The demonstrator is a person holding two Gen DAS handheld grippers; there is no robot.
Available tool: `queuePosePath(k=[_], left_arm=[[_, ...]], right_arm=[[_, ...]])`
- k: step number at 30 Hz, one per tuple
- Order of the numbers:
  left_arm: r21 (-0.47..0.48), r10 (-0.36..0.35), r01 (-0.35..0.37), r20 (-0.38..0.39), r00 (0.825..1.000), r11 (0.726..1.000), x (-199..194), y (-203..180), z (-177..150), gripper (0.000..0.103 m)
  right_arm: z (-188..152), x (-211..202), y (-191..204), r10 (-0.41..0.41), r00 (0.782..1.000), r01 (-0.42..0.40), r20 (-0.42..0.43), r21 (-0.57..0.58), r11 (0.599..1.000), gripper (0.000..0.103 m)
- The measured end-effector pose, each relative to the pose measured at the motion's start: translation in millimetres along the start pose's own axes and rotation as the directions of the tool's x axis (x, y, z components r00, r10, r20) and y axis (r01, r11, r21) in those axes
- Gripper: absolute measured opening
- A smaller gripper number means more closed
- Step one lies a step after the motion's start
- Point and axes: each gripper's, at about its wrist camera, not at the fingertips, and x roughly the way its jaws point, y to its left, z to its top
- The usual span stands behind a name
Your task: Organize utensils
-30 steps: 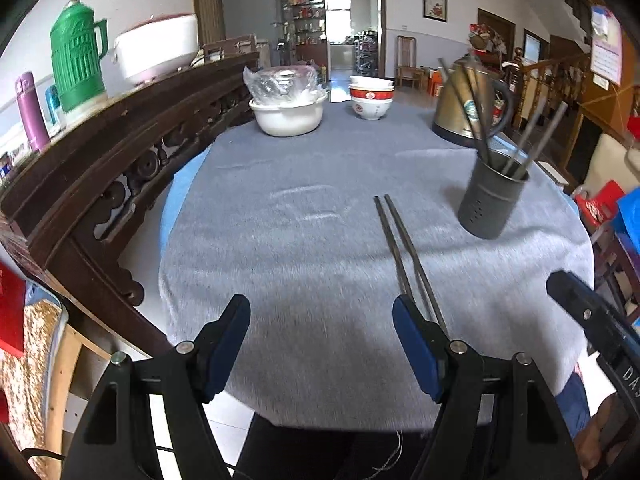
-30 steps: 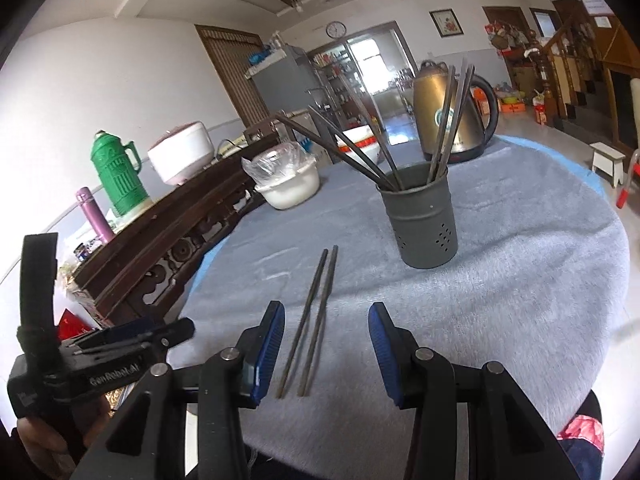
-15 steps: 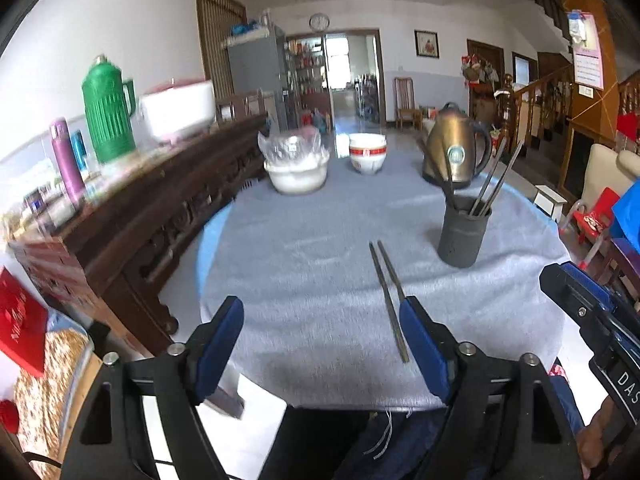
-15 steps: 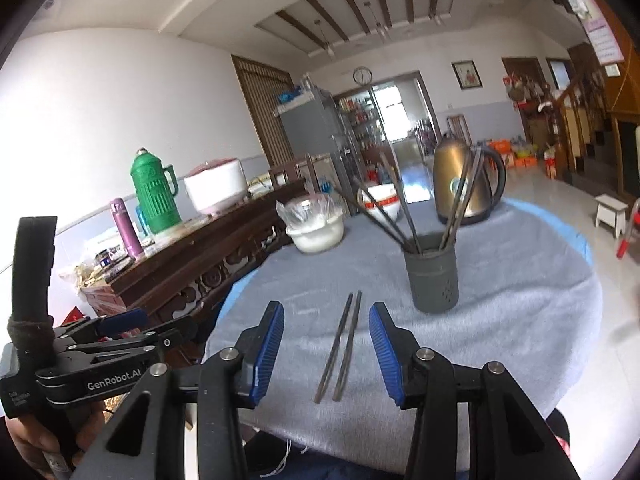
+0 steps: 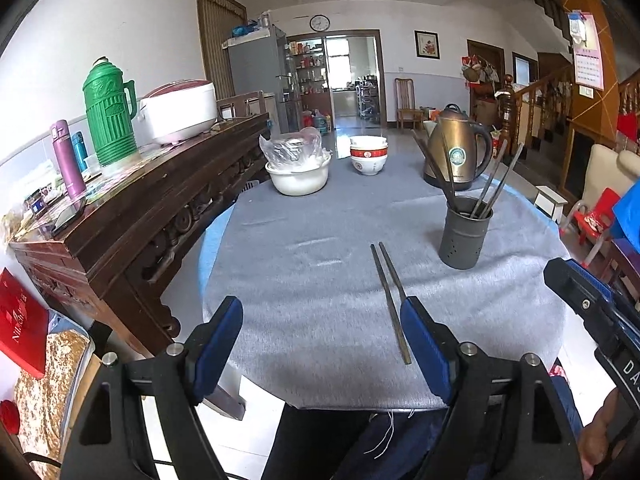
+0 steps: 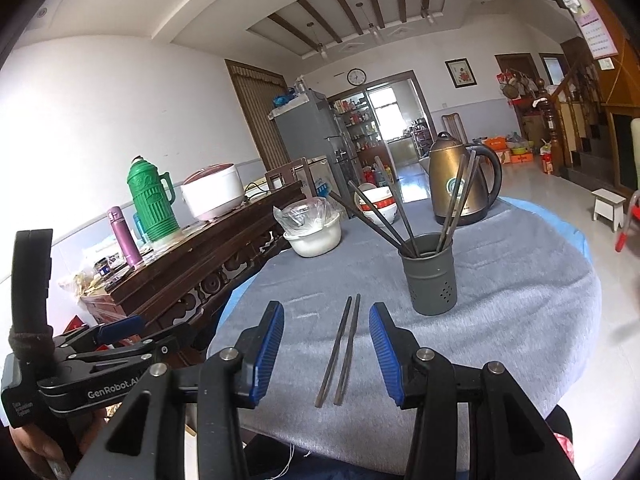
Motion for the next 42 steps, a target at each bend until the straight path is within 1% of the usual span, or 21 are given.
queuePosePath(k=[4, 12, 18, 22, 27, 30, 31, 33, 35, 37, 38, 39, 40, 42], left_arm=[[-0.002, -0.008, 0.008, -0.002, 1.000, 1.000, 1.8, 1.2, 0.1, 0.082], [-0.024, -0.015, 0.014, -0.020, 1.000, 1.000, 10.1, 11.0, -2.7, 0.082], [-0.057, -0.029, 0.024, -0.076, 0.997, 0.998, 31.4, 23.6, -8.8, 0.082], [-0.089, -0.023, 0.014, -0.102, 0.995, 0.996, 45.8, 33.7, -10.4, 0.082], [-0.132, -0.026, 0.004, -0.162, 0.986, 0.991, 67.4, 42.5, -12.0, 0.082], [-0.146, -0.020, -0.008, -0.188, 0.982, 0.989, 81.6, 47.2, -12.1, 0.082], [-0.148, -0.017, -0.012, -0.194, 0.981, 0.989, 85.3, 48.7, -12.5, 0.082], [-0.160, -0.009, -0.026, -0.214, 0.977, 0.987, 95.9, 55.1, -14.2, 0.082], [-0.175, -0.007, -0.035, -0.234, 0.972, 0.984, 104.4, 60.2, -16.5, 0.082], [-0.195, -0.005, -0.048, -0.258, 0.966, 0.980, 115.8, 67.5, -19.3, 0.082], [-0.200, -0.002, -0.053, -0.267, 0.964, 0.978, 120.4, 70.5, -19.9, 0.082], [-0.205, 0.001, -0.059, -0.275, 0.961, 0.977, 125.2, 73.3, -21.2, 0.082], [-0.209, 0.004, -0.066, -0.283, 0.959, 0.976, 130.4, 76.3, -22.4, 0.082], [-0.212, 0.007, -0.073, -0.295, 0.956, 0.974, 138.1, 80.0, -24.2, 0.082]], right_arm=[[-0.2, -0.5, -1.1, -0.003, 1.000, 0.003, -0.004, 0.010, 1.000, 0.049], [-3.0, 9.1, 0.3, -0.007, 0.999, 0.009, -0.041, 0.030, 1.000, 0.049], [-10.1, 25.2, 5.2, -0.013, 0.995, 0.016, -0.094, 0.031, 0.999, 0.049], [-12.8, 37.9, 5.1, -0.016, 0.992, 0.020, -0.126, 0.028, 0.999, 0.049], [-12.2, 57.2, -3.3, -0.022, 0.985, 0.028, -0.173, 0.037, 0.999, 0.049], [-4.8, 81.9, -9.0, -0.026, 0.975, 0.032, -0.221, 0.024, 0.999, 0.046], [-3.3, 89.3, -10.5, -0.023, 0.972, 0.030, -0.234, 0.025, 0.999, 0.041], [1.4, 116.1, -14.0, -0.020, 0.959, 0.029, -0.284, 0.028, 0.999, 0.040], [1.9, 141.0, -14.6, -0.038, 0.946, 0.041, -0.321, 0.004, 0.999, 0.038], [-0.1, 168.8, -14.8, -0.050, 0.928, 0.046, -0.369, -0.018, 0.999, 0.033], [-2.0, 188.2, -16.1, -0.059, 0.911, 0.055, -0.408, -0.021, 0.998, 0.032], [-3.7, 201.1, -17.6, -0.063, 0.900, 0.060, -0.432, -0.021, 0.998, 0.030], [-5.4, 209.8, -17.9, -0.070, 0.894, 0.066, -0.444, -0.024, 0.998, 0.027], [-9.1, 236.4, -18.5, -0.108, 0.873, 0.094, -0.475, -0.055, 0.994, 0.026]])
